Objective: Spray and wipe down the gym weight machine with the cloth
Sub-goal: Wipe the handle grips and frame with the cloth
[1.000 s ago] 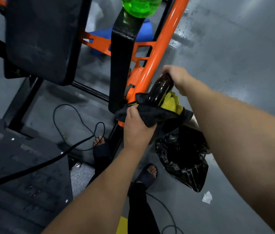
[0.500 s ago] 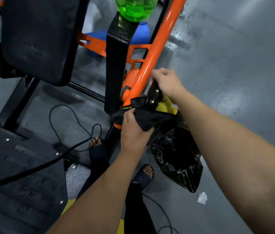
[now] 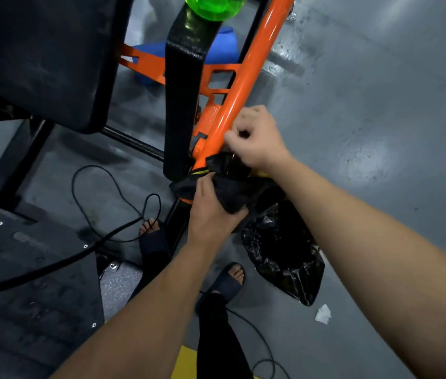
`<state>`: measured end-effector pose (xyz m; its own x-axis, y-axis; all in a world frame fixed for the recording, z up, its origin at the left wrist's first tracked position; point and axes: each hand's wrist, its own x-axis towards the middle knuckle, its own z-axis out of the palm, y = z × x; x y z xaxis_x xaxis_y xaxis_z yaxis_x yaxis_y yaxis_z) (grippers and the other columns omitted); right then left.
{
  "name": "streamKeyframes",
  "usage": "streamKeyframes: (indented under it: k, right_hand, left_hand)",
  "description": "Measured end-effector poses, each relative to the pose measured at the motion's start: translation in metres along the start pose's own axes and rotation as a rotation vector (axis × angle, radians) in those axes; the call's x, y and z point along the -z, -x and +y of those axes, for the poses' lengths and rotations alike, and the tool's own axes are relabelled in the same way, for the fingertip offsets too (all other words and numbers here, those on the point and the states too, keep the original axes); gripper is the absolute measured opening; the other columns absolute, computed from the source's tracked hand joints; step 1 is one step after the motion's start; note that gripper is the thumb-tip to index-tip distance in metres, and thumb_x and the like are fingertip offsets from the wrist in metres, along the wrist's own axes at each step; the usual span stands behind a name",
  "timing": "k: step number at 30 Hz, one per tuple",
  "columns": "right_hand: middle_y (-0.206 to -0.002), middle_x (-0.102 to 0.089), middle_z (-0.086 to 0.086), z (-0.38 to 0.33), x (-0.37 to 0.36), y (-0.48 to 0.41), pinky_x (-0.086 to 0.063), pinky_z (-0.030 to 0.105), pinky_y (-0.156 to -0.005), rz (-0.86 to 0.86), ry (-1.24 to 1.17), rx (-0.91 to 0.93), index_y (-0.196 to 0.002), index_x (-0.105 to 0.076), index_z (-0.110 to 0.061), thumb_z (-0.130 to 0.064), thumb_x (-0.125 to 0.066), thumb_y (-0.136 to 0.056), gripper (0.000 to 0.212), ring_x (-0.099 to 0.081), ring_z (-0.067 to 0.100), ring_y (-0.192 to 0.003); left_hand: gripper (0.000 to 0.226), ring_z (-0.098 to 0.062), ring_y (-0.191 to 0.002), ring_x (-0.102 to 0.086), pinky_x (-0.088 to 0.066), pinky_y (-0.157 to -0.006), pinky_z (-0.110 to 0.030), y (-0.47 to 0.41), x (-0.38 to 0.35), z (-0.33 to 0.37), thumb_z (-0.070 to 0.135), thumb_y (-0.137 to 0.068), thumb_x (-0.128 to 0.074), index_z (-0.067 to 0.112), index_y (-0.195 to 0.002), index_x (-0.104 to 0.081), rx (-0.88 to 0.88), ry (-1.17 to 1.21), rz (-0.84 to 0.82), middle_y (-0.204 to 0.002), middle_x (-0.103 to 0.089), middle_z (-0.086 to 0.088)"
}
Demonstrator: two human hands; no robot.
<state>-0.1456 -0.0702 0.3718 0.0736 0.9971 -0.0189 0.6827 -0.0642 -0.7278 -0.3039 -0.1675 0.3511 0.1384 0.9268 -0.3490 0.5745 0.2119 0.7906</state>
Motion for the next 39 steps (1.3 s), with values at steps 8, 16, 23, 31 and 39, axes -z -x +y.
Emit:
streamKeyframes:
  k: [8, 16, 23, 31, 39]
  right_hand:
    - [-0.110, -0.073, 0.008, 0.036, 0.019, -0.038, -0.047, 0.028, -0.086, 0.191, -0.009, -0.726, -0.106, -0.074, -0.008, -0.026, -0.043, -0.104, 0.036, -0.064, 0.025, -0.106]
    - [-0.091, -0.058, 0.008, -0.013, -0.027, 0.046, -0.025, 0.057, -0.120, 0.292, 0.098, 0.165, -0.069, -0.060, -0.006, -0.014, -0.066, -0.083, 0.017, -0.055, 0.023, -0.095]
    - [-0.082, -0.066, 0.003, 0.000, 0.008, -0.020, -0.049, 0.026, -0.076, -0.013, -0.436, -0.524, -0.057, -0.064, -0.022, -0.032, -0.061, -0.079, 0.024, -0.064, 0.014, -0.078]
    - [-0.085, -0.070, 0.001, 0.016, 0.020, -0.036, -0.052, 0.017, -0.074, 0.021, -0.207, -0.681, -0.083, -0.071, -0.019, -0.028, -0.058, -0.089, 0.017, -0.065, 0.018, -0.081]
    - [-0.078, -0.058, -0.009, 0.008, 0.001, -0.002, -0.039, 0.022, -0.088, 0.003, -0.136, -0.083, -0.061, -0.069, -0.024, -0.029, -0.060, -0.082, 0.024, -0.059, 0.014, -0.090]
  left_hand:
    - [0.056, -0.015, -0.112, -0.056, -0.048, -0.092, -0.033, -0.008, 0.004, 0.006, 0.021, -0.077, -0.081, 0.020, -0.125, -0.051, 0.064, 0.050, 0.043, -0.121, -0.055, 0.004]
    - [0.063, -0.021, -0.112, -0.060, -0.053, -0.088, -0.039, 0.000, -0.005, -0.004, 0.023, -0.074, -0.084, 0.011, -0.126, -0.052, 0.061, 0.079, 0.043, -0.121, -0.058, -0.004]
    - [0.049, -0.020, -0.107, -0.058, -0.052, -0.091, -0.042, -0.013, -0.004, 0.033, 0.024, -0.074, -0.078, 0.018, -0.116, -0.054, 0.119, 0.092, 0.112, -0.113, -0.056, 0.002]
    - [0.064, -0.002, -0.106, -0.051, -0.047, -0.086, -0.023, -0.012, 0.005, 0.012, 0.020, -0.069, -0.085, 0.027, -0.121, -0.049, 0.032, 0.126, 0.010, -0.121, -0.052, 0.008]
    - [0.079, 0.000, -0.118, -0.046, -0.039, -0.099, -0.013, -0.006, 0.004, -0.011, 0.025, -0.068, -0.090, 0.017, -0.134, -0.047, -0.071, 0.076, -0.048, -0.127, -0.048, 0.009]
